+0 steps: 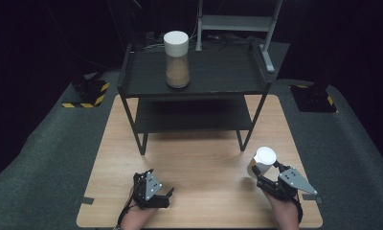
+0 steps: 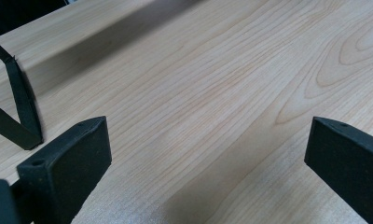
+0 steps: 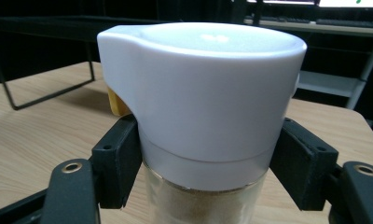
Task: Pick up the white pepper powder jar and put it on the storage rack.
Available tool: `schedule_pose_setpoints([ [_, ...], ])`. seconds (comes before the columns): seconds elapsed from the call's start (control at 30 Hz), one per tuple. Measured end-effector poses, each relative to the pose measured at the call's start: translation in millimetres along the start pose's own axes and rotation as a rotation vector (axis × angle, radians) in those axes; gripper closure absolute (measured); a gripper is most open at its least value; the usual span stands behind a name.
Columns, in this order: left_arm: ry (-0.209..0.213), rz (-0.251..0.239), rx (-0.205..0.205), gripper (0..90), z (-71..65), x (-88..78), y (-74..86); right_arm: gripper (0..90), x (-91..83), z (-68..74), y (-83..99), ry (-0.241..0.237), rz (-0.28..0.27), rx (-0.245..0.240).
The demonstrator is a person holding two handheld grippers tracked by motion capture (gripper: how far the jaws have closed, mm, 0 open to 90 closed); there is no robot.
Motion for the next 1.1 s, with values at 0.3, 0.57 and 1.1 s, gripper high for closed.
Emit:
schedule_pose_setpoints([
  [0.3, -0.001, -0.002, -0.003, 0.7, 0.0, -0.1, 0.3, 30.0, 1.4, 9.6, -12.8, -0.06, -0.025, 0.019],
  [0.57, 0.003, -0.005, -0.004, 0.7, 0.7, -0.5, 0.8, 30.0, 7.7, 17.4, -26.8, -0.093, -0.046, 0.015],
  [1.1, 0.016, -0.007, -0.004, 0.7, 2.8, -0.7, 1.0, 30.0, 19.3, 32.9, -58.7, -0.14, -0.083, -0.01],
])
Point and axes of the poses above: each handheld gripper's, and its own axes: x roughly forward along the jaws, y roughly out of its underside, z roughly to its left, the point moved 4 cm from there along x, roughly forward along the jaws
